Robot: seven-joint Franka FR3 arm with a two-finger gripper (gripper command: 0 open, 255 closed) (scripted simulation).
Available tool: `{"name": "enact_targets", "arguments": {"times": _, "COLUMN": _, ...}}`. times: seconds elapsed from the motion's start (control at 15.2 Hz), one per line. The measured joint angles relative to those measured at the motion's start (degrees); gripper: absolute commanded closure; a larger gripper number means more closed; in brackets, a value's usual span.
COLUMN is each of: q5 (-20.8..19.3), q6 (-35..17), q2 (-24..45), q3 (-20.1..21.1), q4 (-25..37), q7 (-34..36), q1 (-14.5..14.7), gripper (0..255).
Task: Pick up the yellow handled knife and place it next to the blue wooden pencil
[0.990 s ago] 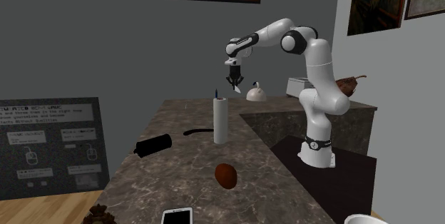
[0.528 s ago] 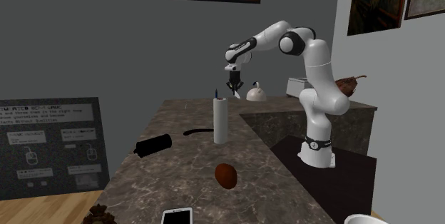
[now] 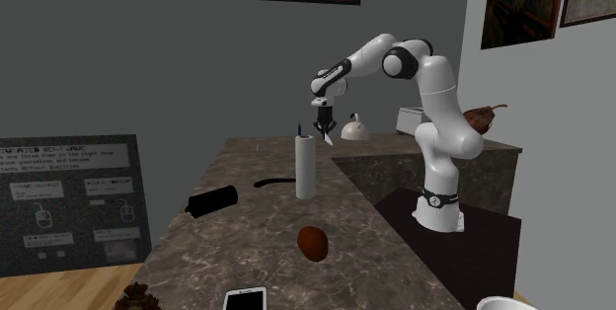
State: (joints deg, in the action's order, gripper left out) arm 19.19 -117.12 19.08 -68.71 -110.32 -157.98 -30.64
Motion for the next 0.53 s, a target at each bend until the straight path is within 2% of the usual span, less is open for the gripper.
{"name": "enact_targets", "arguments": {"times": 0.53, "q5": 4.0, "q6": -4.9, "q2": 3.4, "q3": 3.5, "q4": -3.1, "q7": -2.7, "q1": -3.0, "gripper": 255}}
